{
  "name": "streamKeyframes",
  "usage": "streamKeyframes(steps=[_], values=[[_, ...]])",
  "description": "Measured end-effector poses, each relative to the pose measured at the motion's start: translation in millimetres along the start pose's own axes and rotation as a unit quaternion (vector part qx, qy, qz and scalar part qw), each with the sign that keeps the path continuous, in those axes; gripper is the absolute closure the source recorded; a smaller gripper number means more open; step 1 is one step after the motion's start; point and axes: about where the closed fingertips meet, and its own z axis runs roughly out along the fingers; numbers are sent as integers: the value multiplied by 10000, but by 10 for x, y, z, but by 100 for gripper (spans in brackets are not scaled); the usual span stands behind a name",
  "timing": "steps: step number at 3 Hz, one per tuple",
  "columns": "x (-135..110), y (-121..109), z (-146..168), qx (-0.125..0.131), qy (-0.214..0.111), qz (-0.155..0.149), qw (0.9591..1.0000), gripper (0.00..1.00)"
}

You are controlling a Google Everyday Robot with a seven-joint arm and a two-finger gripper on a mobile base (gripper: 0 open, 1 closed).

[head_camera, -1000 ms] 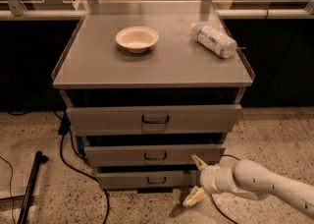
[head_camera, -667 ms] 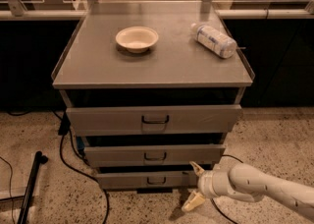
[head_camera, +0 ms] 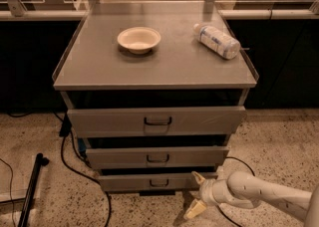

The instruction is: Open bottom drawer

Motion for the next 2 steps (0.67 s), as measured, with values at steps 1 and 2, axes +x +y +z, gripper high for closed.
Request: streamKeyframes(steps=[1,2], values=[[164,-39,240,-59,-9,62,10000,0],[253,-121,427,-64,-132,31,9999,0]])
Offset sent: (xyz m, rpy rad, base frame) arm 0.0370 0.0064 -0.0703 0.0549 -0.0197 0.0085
